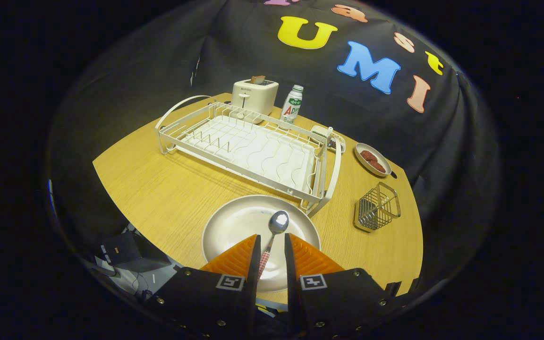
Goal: Take the plate from the dish rack, then take the spoon from the basket and place it into the plate.
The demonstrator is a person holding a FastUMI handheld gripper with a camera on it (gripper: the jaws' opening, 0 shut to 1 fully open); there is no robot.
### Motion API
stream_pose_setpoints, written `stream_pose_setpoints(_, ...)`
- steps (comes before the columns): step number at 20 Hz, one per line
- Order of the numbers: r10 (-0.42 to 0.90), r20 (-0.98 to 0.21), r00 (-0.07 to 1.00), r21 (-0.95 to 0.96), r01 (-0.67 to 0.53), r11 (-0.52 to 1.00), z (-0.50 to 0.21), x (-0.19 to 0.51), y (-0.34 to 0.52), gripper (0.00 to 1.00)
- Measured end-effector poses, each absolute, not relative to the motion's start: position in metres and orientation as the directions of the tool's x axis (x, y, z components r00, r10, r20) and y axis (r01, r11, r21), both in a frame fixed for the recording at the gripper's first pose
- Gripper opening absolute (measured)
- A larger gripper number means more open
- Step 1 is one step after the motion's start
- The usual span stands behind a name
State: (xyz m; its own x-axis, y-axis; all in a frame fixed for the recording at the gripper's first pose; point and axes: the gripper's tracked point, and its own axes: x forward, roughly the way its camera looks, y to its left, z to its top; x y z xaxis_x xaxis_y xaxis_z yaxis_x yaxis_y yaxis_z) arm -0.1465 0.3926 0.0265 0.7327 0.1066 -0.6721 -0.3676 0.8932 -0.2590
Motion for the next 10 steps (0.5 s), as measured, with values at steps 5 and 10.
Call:
stream_pose_setpoints(5,0.104,-0.669,0.736,-0.269,-0.370,0.889,0.0272,-0.1454,0.3890,0.28)
stream_pose_setpoints(10,0.097,-0.665,0.741,-0.260,-0.351,0.899,0.0285,-0.1404,0.3838,0.28)
